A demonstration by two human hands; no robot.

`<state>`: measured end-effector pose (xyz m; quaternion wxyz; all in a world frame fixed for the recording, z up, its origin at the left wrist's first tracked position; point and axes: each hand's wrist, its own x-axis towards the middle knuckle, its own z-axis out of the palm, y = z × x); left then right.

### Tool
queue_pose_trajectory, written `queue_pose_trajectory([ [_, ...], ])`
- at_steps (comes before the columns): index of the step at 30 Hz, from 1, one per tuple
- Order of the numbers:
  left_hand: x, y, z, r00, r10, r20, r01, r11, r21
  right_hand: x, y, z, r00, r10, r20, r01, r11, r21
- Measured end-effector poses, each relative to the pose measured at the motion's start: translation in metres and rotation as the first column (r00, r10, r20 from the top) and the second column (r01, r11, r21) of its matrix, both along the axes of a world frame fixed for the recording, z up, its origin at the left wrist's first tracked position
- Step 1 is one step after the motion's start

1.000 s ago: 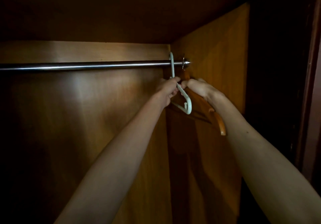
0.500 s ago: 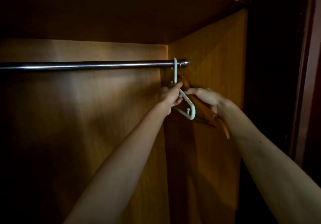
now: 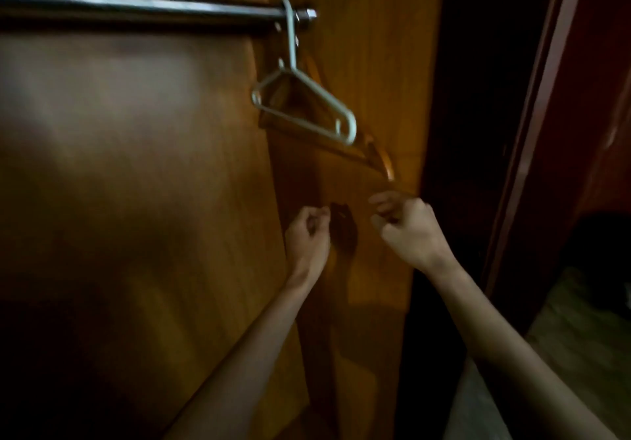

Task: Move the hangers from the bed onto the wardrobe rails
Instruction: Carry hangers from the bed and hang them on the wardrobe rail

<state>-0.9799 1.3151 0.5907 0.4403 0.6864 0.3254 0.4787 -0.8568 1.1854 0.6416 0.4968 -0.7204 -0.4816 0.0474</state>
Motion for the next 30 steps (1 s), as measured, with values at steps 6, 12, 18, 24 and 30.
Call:
queue_pose_trajectory([
  [6, 0.011, -0.075, -0.189, 0.831, -0.390, -0.396, 0.220, 0.885, -0.410, 0.001, -0.072, -0.168, 0.986, -0.094, -0.140, 0.038, 0.933, -0.357],
  [12, -0.003, -0.173, -0.324, 0.389, -0.712, -0.584, 0.282, 0.696, -0.661, -0.027, -0.187, -0.321, 0.869, -0.351, -0.348, 0.022, 0.731, -0.682],
  [18, -0.022, -0.264, -0.399, 0.018, -0.778, -0.628, 0.252, 0.611, -0.750, -0.088, -0.320, -0.429, 0.641, -0.646, -0.414, -0.022, 0.524, -0.851],
  [24, -0.044, -0.373, -0.443, -0.323, -0.702, -0.635, 0.323, 0.549, -0.771, -0.182, -0.471, -0.491, 0.319, -0.842, -0.434, -0.067, 0.437, -0.897],
  [30, -0.052, -0.493, -0.465, -0.595, -0.557, -0.579, 0.395, 0.425, -0.814, -0.296, -0.587, -0.514, -0.073, -0.917, -0.393, -0.044, 0.397, -0.917],
])
